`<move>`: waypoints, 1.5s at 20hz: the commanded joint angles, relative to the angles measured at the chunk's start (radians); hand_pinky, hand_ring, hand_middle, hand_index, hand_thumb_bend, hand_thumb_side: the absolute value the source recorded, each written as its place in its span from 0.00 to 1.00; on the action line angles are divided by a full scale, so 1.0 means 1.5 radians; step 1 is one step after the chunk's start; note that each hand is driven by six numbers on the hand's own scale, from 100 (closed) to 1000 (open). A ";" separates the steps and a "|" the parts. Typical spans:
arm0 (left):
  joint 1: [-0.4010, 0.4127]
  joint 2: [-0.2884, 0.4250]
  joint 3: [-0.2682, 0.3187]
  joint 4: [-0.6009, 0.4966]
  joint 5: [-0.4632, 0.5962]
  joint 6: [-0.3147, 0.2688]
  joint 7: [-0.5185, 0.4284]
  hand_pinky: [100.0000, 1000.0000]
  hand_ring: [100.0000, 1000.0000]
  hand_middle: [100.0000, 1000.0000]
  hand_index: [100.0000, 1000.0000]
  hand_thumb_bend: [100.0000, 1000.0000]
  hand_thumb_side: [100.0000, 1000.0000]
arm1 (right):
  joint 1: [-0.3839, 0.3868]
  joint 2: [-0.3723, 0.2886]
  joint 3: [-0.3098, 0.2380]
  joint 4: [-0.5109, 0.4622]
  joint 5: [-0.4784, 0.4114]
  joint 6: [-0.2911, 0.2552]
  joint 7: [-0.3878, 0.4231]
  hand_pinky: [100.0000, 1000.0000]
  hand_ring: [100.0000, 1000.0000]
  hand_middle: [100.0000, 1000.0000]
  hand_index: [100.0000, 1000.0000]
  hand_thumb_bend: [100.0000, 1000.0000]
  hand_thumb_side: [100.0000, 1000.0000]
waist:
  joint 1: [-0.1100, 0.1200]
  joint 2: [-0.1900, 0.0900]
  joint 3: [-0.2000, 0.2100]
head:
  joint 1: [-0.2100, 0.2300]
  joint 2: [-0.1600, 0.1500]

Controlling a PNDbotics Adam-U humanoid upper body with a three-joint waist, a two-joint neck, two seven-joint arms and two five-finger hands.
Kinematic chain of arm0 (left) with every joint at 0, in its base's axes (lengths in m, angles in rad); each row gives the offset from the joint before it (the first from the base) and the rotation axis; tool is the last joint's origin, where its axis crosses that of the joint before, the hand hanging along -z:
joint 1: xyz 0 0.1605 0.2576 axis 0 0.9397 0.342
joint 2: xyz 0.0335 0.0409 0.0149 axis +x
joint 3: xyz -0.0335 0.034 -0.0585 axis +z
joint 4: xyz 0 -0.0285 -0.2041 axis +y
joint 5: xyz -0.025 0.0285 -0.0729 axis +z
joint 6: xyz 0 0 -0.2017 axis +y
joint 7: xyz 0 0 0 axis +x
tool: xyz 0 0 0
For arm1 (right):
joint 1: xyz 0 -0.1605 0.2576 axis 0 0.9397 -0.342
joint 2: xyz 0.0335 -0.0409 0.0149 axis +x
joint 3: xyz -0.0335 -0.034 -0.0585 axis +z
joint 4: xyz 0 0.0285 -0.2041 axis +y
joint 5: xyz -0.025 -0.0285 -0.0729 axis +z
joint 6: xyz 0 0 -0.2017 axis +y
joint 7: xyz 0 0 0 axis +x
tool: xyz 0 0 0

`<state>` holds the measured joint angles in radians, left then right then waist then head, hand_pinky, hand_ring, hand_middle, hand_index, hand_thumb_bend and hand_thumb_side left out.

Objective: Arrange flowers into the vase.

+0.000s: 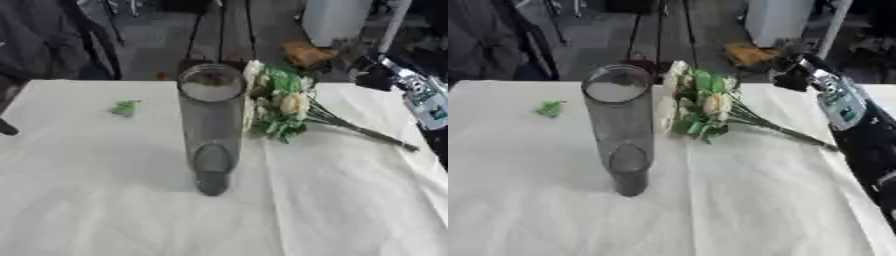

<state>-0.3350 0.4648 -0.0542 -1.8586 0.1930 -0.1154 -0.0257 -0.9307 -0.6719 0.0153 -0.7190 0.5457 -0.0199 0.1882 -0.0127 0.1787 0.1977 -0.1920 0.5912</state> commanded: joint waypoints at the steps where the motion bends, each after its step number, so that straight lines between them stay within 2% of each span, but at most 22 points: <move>1: -0.014 0.005 -0.001 -0.014 0.005 -0.001 -0.006 0.52 0.44 0.61 0.67 1.00 0.79 | -0.020 -0.010 -0.008 0.011 0.036 0.001 0.009 0.71 0.76 0.73 0.84 0.00 0.53 | 0.002 -0.007 0.004 | -0.011 -0.010; 11: -0.021 0.002 -0.003 -0.016 0.007 0.000 -0.011 0.52 0.44 0.62 0.67 1.00 0.79 | -0.021 -0.003 -0.013 0.046 0.134 0.011 0.057 0.74 0.80 0.76 0.85 0.00 0.52 | 0.004 -0.006 0.014 | -0.037 -0.015; 14: -0.022 0.001 -0.003 -0.016 0.007 0.000 -0.012 0.52 0.44 0.62 0.67 1.00 0.79 | -0.016 0.003 -0.016 0.053 0.147 0.015 0.064 0.76 0.84 0.78 0.86 0.00 0.52 | 0.003 -0.006 0.013 | -0.041 -0.017; 20: -0.024 0.000 -0.004 -0.016 0.008 -0.001 -0.013 0.52 0.44 0.61 0.67 1.00 0.79 | -0.010 0.010 -0.017 0.063 0.185 0.025 0.044 0.84 0.91 0.83 0.86 0.00 0.51 | 0.005 -0.006 0.016 | -0.050 -0.015; 25: -0.025 -0.001 -0.003 -0.017 0.008 -0.001 -0.013 0.52 0.44 0.61 0.67 1.00 0.79 | -0.006 0.015 -0.018 0.071 0.213 0.030 0.032 0.84 0.91 0.84 0.87 0.00 0.49 | 0.007 -0.005 0.016 | -0.058 -0.014; 30: -0.024 -0.002 -0.003 -0.016 0.008 -0.001 -0.014 0.52 0.44 0.61 0.67 1.00 0.79 | -0.003 0.018 -0.019 0.078 0.214 0.025 0.039 0.83 0.89 0.83 0.87 0.00 0.50 | 0.008 -0.005 0.015 | -0.058 -0.015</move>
<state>-0.3565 0.4484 -0.0637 -1.8646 0.2012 -0.1147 -0.0433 -0.9201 -0.6239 -0.0062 -0.5968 0.8575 0.0212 0.2451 -0.0016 0.1850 0.2209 -0.2757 0.5774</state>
